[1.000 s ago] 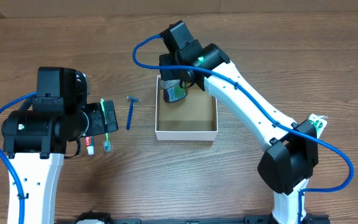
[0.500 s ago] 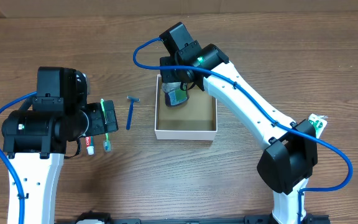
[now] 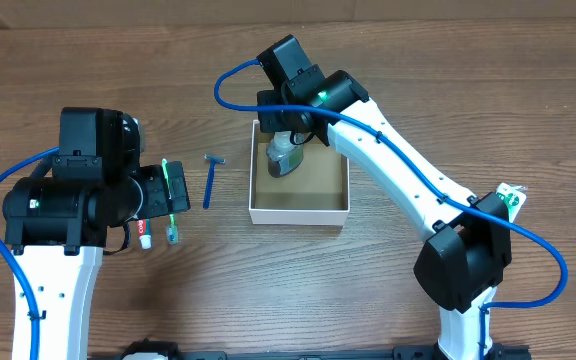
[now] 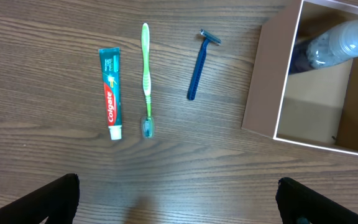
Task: Pack container
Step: 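Release the bottle and move the right gripper to the Dettol soap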
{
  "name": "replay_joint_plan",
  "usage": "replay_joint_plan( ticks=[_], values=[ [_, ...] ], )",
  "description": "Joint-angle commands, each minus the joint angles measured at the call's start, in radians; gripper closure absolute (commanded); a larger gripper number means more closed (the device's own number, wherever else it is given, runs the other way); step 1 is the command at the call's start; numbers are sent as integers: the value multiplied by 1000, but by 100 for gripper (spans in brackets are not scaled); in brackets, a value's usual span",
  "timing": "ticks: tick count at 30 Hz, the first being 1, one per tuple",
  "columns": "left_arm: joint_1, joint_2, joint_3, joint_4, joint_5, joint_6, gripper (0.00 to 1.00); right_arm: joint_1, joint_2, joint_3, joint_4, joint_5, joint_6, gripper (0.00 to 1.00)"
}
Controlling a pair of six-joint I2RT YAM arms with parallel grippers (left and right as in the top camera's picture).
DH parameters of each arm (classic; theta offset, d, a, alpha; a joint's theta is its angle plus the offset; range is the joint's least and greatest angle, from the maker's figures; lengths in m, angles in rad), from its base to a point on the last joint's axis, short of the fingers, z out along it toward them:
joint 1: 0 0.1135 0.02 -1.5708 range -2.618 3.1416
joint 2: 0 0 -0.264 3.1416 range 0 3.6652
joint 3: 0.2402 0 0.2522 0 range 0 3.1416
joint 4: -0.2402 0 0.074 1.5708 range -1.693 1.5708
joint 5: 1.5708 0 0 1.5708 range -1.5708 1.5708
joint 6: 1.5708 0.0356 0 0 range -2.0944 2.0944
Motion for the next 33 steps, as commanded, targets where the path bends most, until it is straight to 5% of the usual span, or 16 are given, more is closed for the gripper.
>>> replay_joint_plan(
  ticks=[1, 8, 14, 18, 22, 27, 33],
  values=[
    [5, -2, 24, 4, 3, 16, 0, -6, -24, 18, 3, 62, 1, 51],
    [5, -2, 24, 5, 3, 16, 0, -83, -165, 96, -71, 216, 11, 45],
    [5, -2, 24, 4, 0, 17, 0, -314, -332, 105, -292, 254, 260, 34],
    [5, -2, 24, 4, 0, 16, 0, -541, -357, 104, -553, 221, 435, 3],
    [5, -2, 24, 4, 0, 16, 0, -748, -352, 38, -680, 196, 443, 0],
    [5, -2, 24, 5, 0, 16, 0, -893, -352, -156, -627, 134, 285, 0],
    [5, -2, 24, 11, 0, 16, 0, -987, -352, -463, -436, 128, 257, 0]
  ],
)
